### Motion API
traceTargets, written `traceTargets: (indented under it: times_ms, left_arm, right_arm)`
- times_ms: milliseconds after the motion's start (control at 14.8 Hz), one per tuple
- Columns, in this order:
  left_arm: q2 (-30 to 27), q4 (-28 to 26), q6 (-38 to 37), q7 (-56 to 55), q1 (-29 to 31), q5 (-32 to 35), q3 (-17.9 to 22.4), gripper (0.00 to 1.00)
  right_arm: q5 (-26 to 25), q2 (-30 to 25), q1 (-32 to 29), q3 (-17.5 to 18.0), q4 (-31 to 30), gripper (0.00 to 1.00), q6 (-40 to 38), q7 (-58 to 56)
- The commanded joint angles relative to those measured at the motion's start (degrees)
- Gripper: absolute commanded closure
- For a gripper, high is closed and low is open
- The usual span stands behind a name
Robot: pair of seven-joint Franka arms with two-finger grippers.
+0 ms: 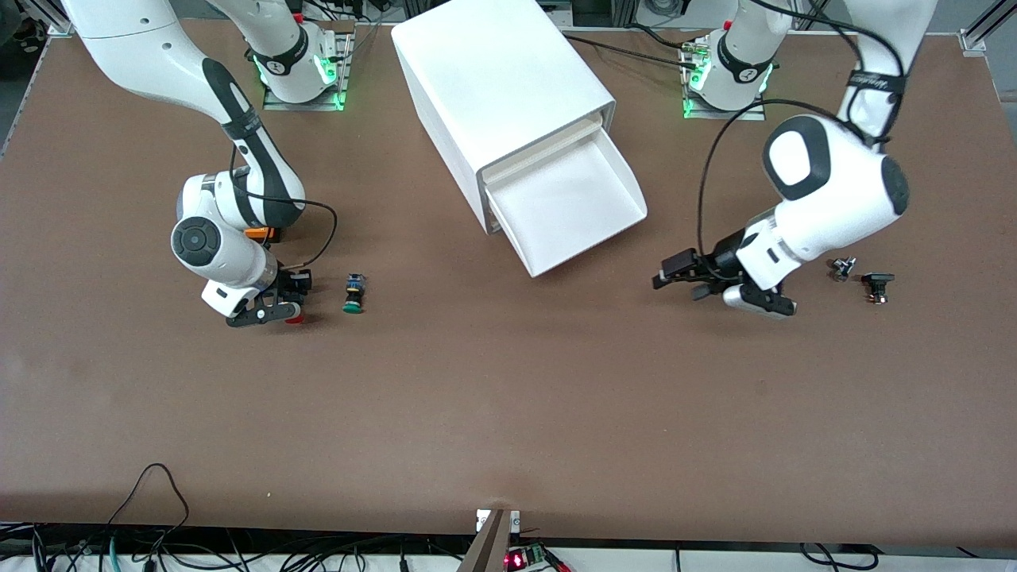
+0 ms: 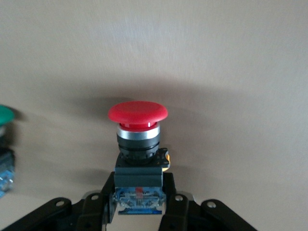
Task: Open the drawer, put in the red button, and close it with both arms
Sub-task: 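Grasp the red button with the right gripper while the left gripper withdraws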
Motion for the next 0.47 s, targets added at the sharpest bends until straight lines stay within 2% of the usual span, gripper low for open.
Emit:
traceTargets:
  times_ms: [0,202,404]
  left_arm:
    - [-9.13,-0.42,-7.61,-0.57,4.6,8.25,1.53,0.0]
    - [-13.62,5.27,-22.18,-0.39,4.78,17.19,6.37,0.0]
    - [-15.39,11.62,-31.26,-0.48,4.87,26.17,6.74,0.0]
  right_arm:
    - [-0.62,-2.33,-0.18,0.4,2.79,0.75,-2.64,-0.29]
    - [-0.35,-4.79,-0.18,0.84,8.49,0.75,-9.48,-0.64]
    - [-0.27,-5.42,-0.18,4.69,21.21,0.75,-21.16,-0.73]
